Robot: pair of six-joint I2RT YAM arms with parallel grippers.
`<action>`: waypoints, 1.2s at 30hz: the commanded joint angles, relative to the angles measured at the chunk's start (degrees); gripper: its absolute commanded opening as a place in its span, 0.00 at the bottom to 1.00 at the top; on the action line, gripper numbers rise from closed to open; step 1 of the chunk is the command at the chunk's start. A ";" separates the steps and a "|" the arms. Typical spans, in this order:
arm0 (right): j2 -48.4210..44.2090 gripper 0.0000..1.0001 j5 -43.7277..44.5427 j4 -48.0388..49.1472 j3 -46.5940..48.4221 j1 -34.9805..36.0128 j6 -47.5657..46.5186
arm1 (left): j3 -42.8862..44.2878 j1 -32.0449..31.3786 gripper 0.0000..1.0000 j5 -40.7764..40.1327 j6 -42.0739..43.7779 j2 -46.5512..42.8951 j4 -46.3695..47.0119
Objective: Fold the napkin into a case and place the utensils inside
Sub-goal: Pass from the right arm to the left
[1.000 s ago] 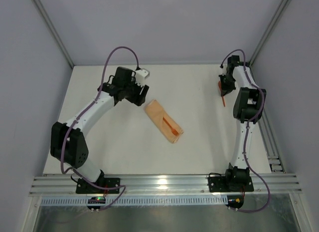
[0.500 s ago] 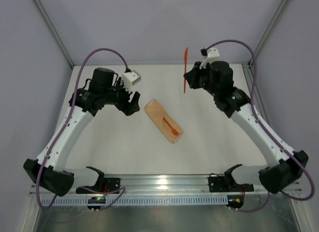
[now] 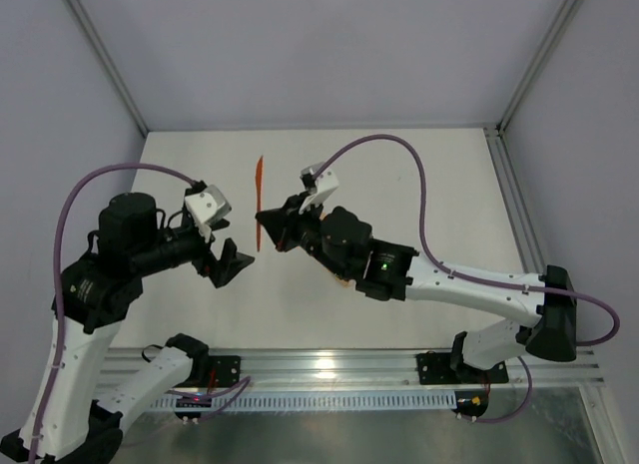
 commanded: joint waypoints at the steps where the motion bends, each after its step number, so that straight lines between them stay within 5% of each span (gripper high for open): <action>1: 0.40 0.03 6.10 6.74 5.76 3.11 -0.90 | -1.54 0.13 0.92 2.69 -2.34 -1.79 0.20; 9: 1.38 0.03 3.02 7.62 6.48 4.87 1.56 | -2.95 0.13 0.84 -9.01 -3.92 -3.11 3.45; 18: 0.32 0.03 1.17 9.02 3.13 4.87 4.64 | 0.65 0.13 0.70 -0.75 -6.21 0.84 6.70; 25: -0.38 0.03 -1.29 9.73 2.34 4.78 5.07 | -0.58 0.13 0.19 -3.12 -6.30 1.98 7.41; 26: -0.56 0.03 -1.55 9.55 1.73 4.78 5.08 | -0.40 0.13 0.01 -3.38 -5.95 1.99 7.41; 30: -1.96 0.04 -6.98 7.01 0.41 3.12 6.65 | -0.22 0.13 0.00 -4.17 -5.33 2.51 7.06; 35: -10.10 0.55 -16.31 -4.38 -3.88 -4.33 10.70 | -2.06 0.13 0.00 -11.52 0.36 3.13 5.13; 36: -12.58 0.59 -17.10 -6.95 -4.60 -5.57 10.00 | -4.25 0.13 0.00 -14.34 6.21 2.52 4.60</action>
